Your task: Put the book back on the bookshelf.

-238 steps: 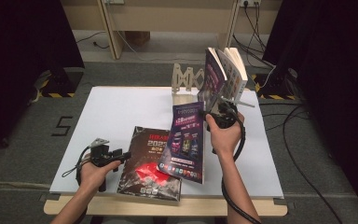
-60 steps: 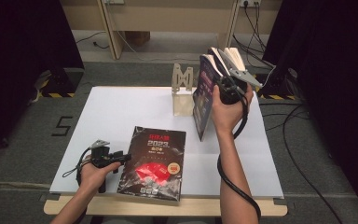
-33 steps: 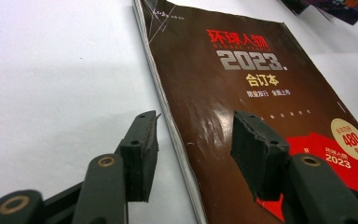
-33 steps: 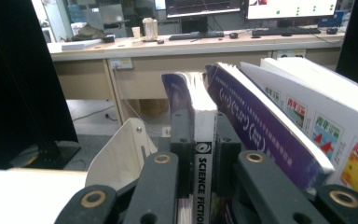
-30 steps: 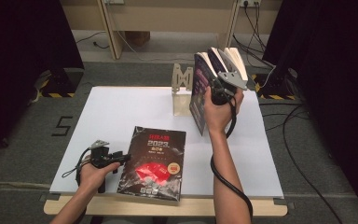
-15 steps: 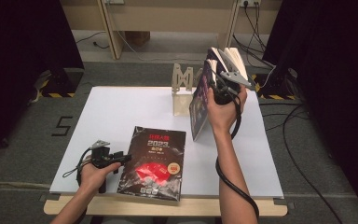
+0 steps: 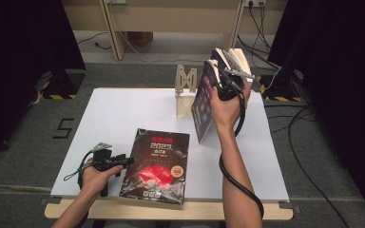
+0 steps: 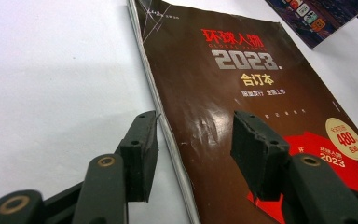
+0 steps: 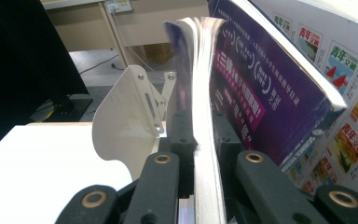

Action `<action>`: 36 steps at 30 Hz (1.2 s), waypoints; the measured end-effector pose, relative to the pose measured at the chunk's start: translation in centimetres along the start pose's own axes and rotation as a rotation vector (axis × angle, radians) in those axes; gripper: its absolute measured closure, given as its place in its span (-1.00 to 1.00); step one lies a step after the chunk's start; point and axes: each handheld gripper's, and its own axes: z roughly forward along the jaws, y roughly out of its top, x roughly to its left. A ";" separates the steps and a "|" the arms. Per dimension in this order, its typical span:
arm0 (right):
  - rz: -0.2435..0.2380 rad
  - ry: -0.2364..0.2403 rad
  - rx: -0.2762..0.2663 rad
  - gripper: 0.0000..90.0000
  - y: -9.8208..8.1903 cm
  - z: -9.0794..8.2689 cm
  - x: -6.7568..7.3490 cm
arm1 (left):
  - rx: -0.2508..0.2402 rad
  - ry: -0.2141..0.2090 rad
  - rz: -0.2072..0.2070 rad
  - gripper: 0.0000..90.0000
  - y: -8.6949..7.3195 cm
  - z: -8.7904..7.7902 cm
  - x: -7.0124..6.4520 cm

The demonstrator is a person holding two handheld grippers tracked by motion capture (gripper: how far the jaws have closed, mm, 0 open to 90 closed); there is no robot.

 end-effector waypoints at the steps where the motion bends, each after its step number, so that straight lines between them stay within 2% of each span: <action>1: 0.002 -0.006 -0.008 0.85 0.1 0.0 0.0 | -0.001 0.000 -0.002 0.11 0.0 0.0 0.0; 4: 0.012 -0.017 -0.033 0.85 0.2 0.0 0.0 | 0.002 0.004 -0.002 0.11 0.0 0.0 0.2; 7: 0.001 -0.016 -0.066 0.85 0.3 0.0 0.1 | 0.003 0.003 -0.003 0.11 0.0 0.1 0.2; 15: -0.030 -0.052 -0.125 0.85 1.2 0.7 0.7 | -0.002 0.002 -0.002 0.11 0.0 0.0 0.1; 21: -0.044 -0.072 -0.152 0.85 1.5 1.6 0.8 | 0.000 0.002 0.001 0.11 0.0 0.0 0.1; 30: -0.050 -0.085 -0.138 0.84 0.4 3.0 0.8 | 0.006 0.004 0.002 0.11 -0.1 0.1 0.1; 36: -0.051 -0.076 -0.114 0.83 0.5 3.0 0.8 | 0.004 0.000 0.003 0.11 -0.1 0.1 0.1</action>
